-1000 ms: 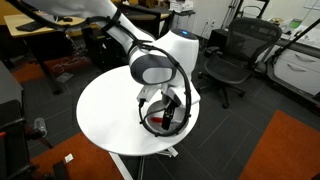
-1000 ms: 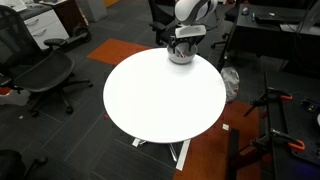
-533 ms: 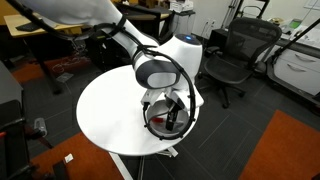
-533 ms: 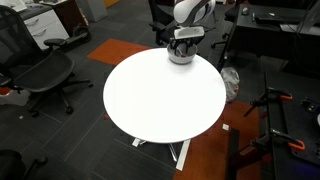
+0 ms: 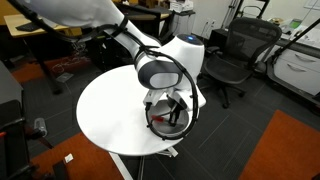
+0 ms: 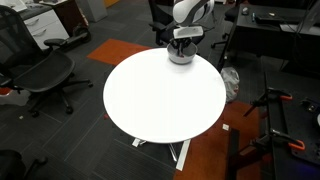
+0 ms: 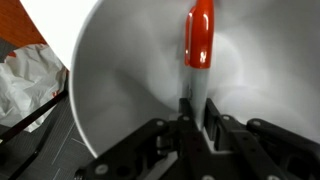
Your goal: Take the marker out of the grey bowl
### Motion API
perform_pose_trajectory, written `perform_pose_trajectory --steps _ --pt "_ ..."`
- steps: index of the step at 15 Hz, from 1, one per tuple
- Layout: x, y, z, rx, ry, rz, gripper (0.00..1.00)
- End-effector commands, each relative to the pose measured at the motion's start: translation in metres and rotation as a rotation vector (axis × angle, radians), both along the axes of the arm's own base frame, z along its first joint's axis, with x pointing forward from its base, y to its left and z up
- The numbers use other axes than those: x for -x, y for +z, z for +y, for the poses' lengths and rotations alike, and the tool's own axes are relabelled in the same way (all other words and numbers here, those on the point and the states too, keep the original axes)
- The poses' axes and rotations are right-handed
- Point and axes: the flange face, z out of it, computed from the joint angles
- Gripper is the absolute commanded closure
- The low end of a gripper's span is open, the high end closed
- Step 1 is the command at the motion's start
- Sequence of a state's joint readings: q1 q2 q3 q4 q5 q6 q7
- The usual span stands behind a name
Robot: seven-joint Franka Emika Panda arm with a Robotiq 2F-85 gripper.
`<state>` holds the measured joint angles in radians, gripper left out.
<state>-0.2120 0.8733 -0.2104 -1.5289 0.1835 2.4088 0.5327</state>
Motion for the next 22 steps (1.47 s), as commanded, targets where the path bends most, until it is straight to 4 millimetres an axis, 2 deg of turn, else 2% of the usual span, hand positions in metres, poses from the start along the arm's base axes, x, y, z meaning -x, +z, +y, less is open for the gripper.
perform_pose_trajectory --steps 1,4,8,10,12,14,16,19,22 --pt "-0.001 0.026 0.006 -0.014 -0.002 -0.023 0.96" --pt "0.004 0.059 0.021 0.008 0.019 -0.066 0.96" --pt "0.02 0.11 0.053 0.043 0.067 -0.142 0.96" --pt "0.029 0.13 0.079 0.057 0.123 -0.175 0.96" --pt "0.035 0.141 0.112 0.071 0.193 -0.175 0.96" --pt "0.039 0.144 0.151 0.07 0.283 -0.164 0.96" --pt "0.039 0.139 0.192 0.075 0.378 -0.14 0.96" --pt "0.038 0.123 0.249 0.079 0.508 -0.078 0.96" --pt "0.041 0.107 0.294 0.081 0.624 -0.046 0.96"
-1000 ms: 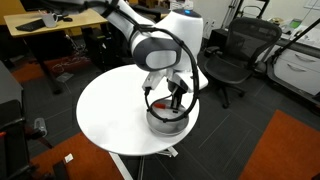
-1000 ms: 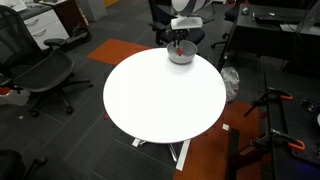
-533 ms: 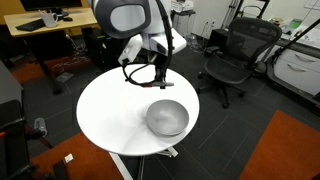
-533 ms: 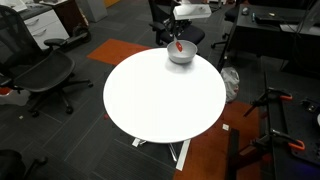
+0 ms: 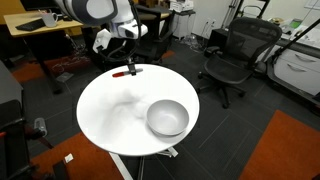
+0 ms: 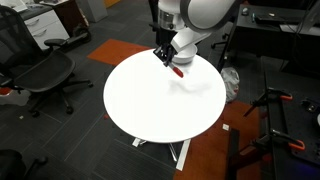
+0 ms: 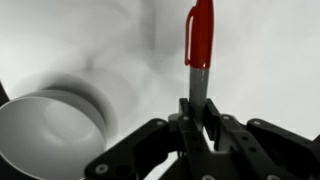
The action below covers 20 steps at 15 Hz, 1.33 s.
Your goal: Take the marker out of the grey bowl
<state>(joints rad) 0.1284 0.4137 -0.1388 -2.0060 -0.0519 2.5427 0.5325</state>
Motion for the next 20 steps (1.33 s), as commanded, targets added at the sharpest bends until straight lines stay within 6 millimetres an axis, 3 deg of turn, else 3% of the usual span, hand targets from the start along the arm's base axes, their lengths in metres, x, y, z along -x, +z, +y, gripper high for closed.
perform_pose_trajectory --steps 1,4,7,20 --pt "0.008 -0.012 0.04 0.018 0.129 0.044 0.96" --pt "0.011 -0.026 0.068 0.006 0.228 0.069 0.96" --pt "0.012 -0.039 0.076 -0.004 0.298 0.087 0.96" --pt "0.008 -0.077 0.055 -0.011 0.373 0.149 0.96"
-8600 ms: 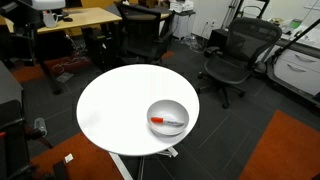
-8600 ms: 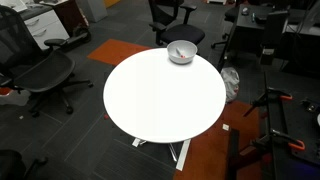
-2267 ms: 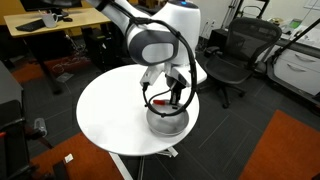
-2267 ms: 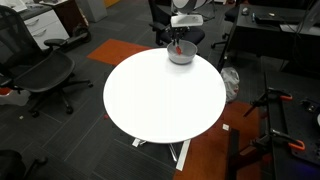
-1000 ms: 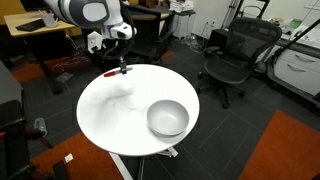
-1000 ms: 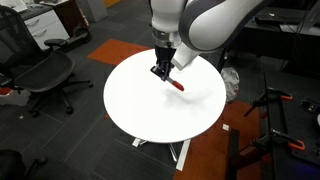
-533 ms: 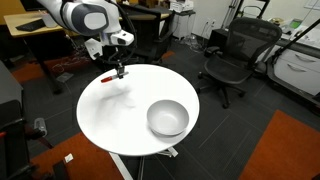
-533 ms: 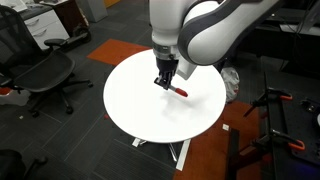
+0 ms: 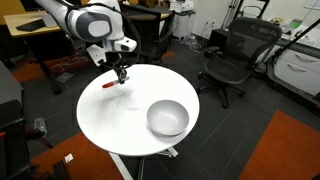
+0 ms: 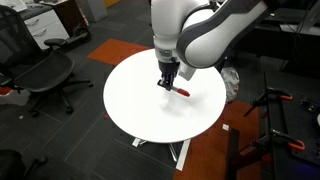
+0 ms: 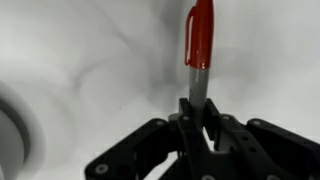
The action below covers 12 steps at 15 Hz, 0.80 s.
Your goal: Take the marker out of the grey bowl
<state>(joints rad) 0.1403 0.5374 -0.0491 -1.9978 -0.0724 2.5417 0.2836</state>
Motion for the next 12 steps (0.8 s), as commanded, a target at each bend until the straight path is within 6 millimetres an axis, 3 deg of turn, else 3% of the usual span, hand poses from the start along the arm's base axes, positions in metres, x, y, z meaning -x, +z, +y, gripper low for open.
perform_pose_trajectory --steps 1,2,4,10,12 --pt "-0.006 -0.004 -0.006 -0.016 0.018 0.018 0.96" --pt "-0.008 -0.003 -0.009 -0.014 0.018 0.022 0.58" --pt "-0.011 0.0 -0.014 -0.018 0.023 0.024 0.5" --pt "-0.023 0.014 -0.027 -0.017 0.031 0.018 0.05" --pt "-0.026 0.016 -0.029 -0.016 0.028 0.019 0.0"
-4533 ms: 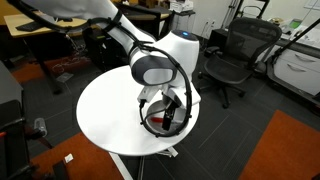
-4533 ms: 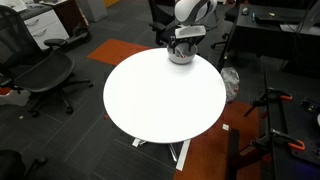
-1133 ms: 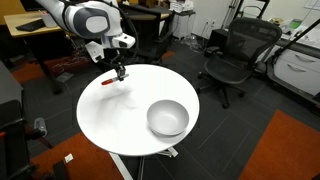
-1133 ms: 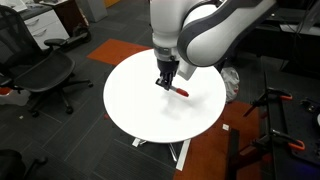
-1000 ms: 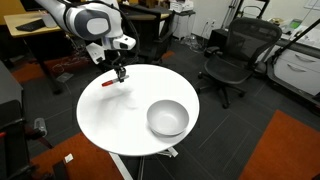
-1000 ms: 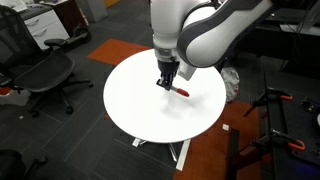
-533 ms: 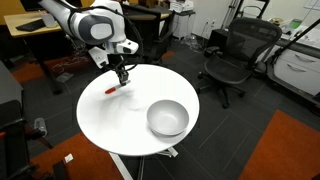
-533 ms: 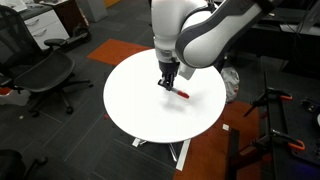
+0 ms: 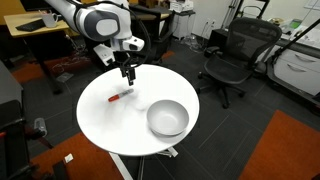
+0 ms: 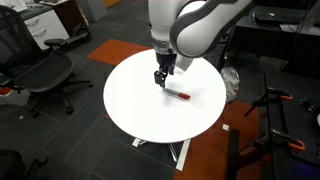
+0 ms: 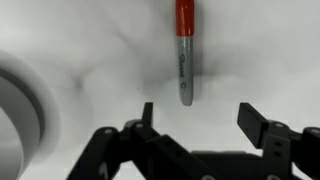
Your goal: Take the marker out of the grey bowl
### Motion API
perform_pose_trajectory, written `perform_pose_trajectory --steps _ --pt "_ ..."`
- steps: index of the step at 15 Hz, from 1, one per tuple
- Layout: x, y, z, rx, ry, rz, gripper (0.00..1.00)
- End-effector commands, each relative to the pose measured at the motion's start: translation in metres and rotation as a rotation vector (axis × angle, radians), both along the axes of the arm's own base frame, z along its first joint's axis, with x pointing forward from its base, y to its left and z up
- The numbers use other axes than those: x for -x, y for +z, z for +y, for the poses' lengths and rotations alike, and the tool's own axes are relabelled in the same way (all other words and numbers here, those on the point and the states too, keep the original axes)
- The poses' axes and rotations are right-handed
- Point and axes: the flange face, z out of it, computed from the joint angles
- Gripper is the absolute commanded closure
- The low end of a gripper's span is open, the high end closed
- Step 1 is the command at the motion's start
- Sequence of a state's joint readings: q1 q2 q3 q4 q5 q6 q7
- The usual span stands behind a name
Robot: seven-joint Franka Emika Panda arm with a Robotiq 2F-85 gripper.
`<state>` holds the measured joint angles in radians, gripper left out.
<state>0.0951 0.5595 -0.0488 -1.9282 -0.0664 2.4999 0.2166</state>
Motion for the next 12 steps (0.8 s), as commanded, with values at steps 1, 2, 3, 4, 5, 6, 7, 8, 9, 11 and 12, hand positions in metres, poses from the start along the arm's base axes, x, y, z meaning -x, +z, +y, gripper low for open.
perform_pose_trajectory --steps 1,2,3,4,5,6,7,8,9,11,12 --pt "-0.0065 0.0085 -0.0038 -0.017 0.011 0.023 0.0" --pt "-0.0071 0.0093 -0.0043 -0.017 0.009 0.023 0.0" --pt "-0.0077 0.0101 -0.0049 -0.017 0.008 0.023 0.0" --pt "-0.008 0.0106 -0.0052 -0.017 0.007 0.024 0.0" --pt "-0.0051 0.0057 -0.0042 0.0 -0.007 -0.001 0.0" --pt "-0.0055 0.0062 -0.0045 0.0 -0.007 -0.001 0.0" --pt "-0.0057 0.0063 -0.0046 0.0 -0.007 -0.001 0.0" --pt "-0.0057 0.0064 -0.0045 0.0 -0.007 -0.001 0.0" --pt "-0.0057 0.0064 -0.0045 0.0 -0.007 0.0 0.0" --pt "-0.0057 0.0064 -0.0045 0.0 -0.007 0.0 0.0" --pt "-0.0057 0.0064 -0.0045 0.0 -0.007 0.0 0.0"
